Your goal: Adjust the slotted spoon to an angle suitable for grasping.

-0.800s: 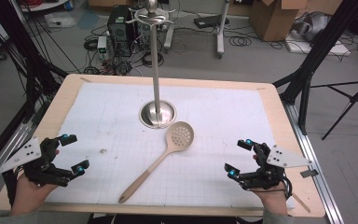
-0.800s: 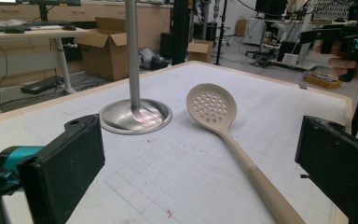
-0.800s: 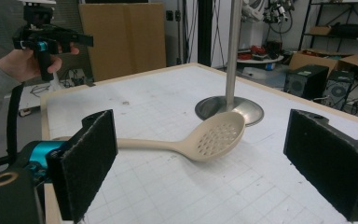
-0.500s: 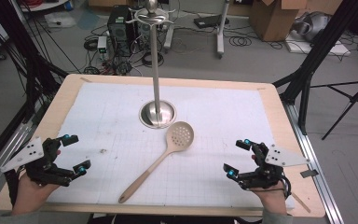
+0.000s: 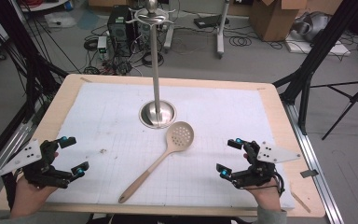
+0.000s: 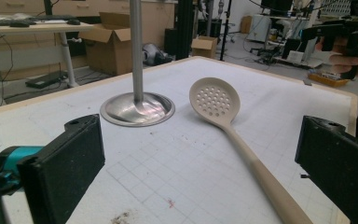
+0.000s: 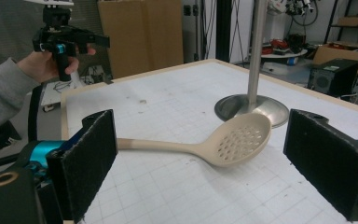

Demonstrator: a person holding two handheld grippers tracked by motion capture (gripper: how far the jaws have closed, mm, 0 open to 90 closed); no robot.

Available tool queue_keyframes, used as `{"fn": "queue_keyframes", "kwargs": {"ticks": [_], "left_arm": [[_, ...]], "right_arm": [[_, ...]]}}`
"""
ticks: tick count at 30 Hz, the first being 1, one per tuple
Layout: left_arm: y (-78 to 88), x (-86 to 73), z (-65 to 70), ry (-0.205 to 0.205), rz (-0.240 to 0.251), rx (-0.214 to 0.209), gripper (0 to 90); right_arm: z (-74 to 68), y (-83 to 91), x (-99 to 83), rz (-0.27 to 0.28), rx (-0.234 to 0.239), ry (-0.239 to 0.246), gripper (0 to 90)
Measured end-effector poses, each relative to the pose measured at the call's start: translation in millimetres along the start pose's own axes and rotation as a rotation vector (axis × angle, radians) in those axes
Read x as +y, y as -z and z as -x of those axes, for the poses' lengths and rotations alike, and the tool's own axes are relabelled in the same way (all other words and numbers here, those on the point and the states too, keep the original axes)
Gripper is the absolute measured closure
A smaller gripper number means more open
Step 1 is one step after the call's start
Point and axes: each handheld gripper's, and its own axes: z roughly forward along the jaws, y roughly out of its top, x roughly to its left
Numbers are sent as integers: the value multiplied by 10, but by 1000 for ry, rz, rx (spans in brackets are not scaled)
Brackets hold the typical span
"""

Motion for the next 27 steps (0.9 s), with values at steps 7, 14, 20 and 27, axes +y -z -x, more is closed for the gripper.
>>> {"fn": "queue_keyframes", "kwargs": {"ticks": [7, 14, 20, 27], "left_arm": [[68, -22, 23, -9, 1, 13, 17], [94, -48, 43, -7, -8, 24, 17], [110, -71, 61, -2, -18, 34, 17], [161, -92, 58, 3, -19, 50, 17]], "right_arm": [[-1, -130, 21, -12, 18, 13, 86], [-6, -280, 30, -29, 44, 12, 86], [-19, -398, 42, -41, 59, 14, 86], [-30, -553, 37, -66, 76, 17, 86]]}}
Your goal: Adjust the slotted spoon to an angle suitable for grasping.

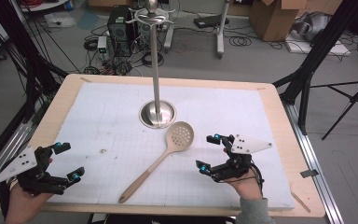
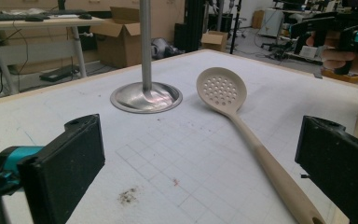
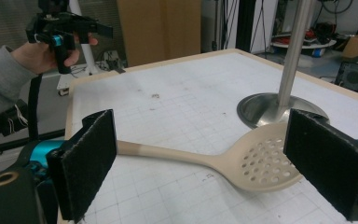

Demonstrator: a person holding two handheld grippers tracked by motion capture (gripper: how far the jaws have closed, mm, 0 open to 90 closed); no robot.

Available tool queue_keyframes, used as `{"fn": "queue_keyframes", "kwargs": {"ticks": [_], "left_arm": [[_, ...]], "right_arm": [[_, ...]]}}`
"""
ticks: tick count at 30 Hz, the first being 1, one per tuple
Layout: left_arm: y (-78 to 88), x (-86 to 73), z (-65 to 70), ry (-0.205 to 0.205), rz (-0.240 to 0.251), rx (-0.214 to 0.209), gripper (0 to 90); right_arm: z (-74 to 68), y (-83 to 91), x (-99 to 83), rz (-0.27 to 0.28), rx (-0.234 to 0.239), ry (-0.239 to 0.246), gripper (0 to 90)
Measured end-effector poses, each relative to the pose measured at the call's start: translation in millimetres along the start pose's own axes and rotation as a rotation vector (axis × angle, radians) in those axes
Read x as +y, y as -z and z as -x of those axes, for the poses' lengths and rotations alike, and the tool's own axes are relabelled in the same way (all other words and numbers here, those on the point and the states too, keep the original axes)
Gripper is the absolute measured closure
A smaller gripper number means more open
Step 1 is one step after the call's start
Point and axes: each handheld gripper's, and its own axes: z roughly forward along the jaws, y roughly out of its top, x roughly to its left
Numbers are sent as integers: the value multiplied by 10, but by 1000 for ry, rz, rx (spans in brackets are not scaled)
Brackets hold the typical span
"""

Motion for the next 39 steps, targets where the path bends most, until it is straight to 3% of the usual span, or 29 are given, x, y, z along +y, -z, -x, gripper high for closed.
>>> {"fn": "queue_keyframes", "kwargs": {"ticks": [6, 15, 17, 23, 28, 39], "left_arm": [[29, -9, 12, 0, -6, 6, 17], [144, -13, 12, -3, 14, 49, 17], [162, -22, 15, -3, 10, 53, 17], [197, -42, 43, -5, 5, 69, 17], [189, -74, 78, -31, 12, 114, 17], [169, -124, 125, -24, -12, 105, 17]], "right_arm": [[0, -135, 1, -16, 23, 5, 86], [5, -295, -6, -35, 47, 7, 86], [18, -344, -8, -35, 54, 9, 146], [28, -443, -14, -45, 55, 18, 156], [41, -524, -23, -53, 45, 18, 233], [53, -687, -48, -79, 50, 13, 366]]}}
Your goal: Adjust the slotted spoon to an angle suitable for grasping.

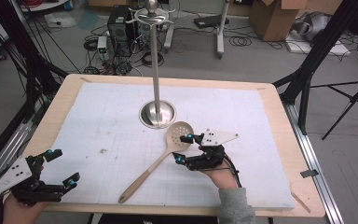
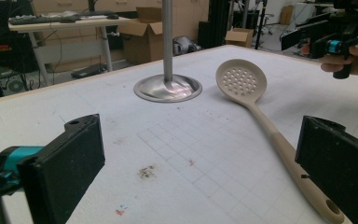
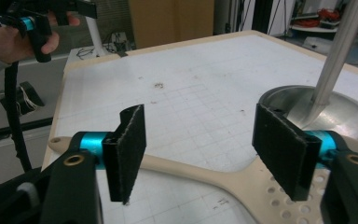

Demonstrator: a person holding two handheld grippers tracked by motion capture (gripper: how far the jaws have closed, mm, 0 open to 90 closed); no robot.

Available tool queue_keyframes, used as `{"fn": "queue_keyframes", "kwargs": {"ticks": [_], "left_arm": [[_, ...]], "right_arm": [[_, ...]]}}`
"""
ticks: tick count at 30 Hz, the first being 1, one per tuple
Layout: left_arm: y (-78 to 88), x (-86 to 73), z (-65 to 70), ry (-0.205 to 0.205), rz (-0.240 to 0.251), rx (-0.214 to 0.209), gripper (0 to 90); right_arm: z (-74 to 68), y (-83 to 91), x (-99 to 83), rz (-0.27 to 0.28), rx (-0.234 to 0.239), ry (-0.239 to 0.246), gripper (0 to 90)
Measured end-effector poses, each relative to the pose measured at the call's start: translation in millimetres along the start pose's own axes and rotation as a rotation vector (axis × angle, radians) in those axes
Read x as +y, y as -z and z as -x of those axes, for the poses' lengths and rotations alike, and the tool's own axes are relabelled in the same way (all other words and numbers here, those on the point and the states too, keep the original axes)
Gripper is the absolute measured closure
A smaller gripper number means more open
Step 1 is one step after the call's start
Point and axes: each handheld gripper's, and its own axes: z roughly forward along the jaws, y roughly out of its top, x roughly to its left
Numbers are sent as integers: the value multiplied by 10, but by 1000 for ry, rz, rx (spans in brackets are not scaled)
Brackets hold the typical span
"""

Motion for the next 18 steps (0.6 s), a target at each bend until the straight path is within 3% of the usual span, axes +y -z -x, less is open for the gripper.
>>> {"fn": "queue_keyframes", "kwargs": {"ticks": [11, 18], "left_arm": [[-1, -17, 44, 11, -7, -12, 17], [-39, -27, 87, 4, -15, -17, 17]], "right_arm": [[8, -170, -35, -57, 13, -2, 512], [41, -270, -57, -90, -7, -18, 632]]}}
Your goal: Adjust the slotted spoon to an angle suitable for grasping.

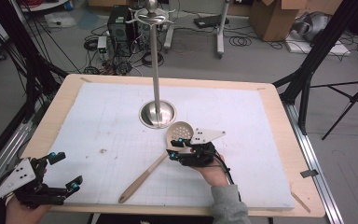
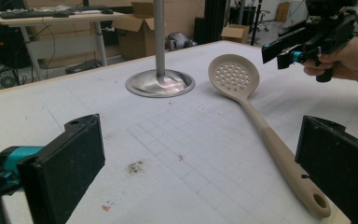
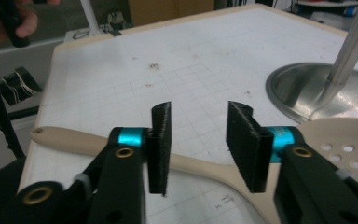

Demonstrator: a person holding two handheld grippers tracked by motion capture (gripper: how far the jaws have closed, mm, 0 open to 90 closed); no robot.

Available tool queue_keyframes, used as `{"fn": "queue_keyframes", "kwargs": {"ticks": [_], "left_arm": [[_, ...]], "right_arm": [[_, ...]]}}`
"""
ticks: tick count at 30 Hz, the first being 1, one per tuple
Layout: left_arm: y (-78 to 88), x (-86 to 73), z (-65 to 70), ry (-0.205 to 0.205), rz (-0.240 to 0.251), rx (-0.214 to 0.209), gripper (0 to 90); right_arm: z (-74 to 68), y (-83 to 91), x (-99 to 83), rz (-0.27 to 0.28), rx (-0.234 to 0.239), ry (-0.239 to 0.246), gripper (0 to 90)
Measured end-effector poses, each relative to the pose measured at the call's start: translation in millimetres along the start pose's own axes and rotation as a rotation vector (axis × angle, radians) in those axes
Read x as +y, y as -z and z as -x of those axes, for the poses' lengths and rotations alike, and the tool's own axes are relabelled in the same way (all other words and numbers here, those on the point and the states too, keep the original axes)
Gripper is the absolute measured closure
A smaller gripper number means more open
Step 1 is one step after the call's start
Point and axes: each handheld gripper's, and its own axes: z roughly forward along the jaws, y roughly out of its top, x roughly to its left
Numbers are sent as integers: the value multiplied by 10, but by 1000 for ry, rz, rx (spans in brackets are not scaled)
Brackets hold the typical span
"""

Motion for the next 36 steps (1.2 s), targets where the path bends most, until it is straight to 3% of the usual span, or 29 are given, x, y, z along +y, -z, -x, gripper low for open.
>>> {"fn": "queue_keyframes", "kwargs": {"ticks": [9, 15, 19, 36], "left_arm": [[22, -9, 17, 0, -4, 7, 17], [44, -18, 17, -1, -6, 16, 17], [46, -25, 25, 0, -9, 18, 17], [103, -50, 39, 7, -14, 34, 17]], "right_arm": [[-26, -158, -10, -51, -20, 5, 818], [2, -261, -27, -74, -23, -36, 892], [24, -330, -32, -87, -49, -55, 893], [21, -622, -97, -186, -62, 4, 893]]}}
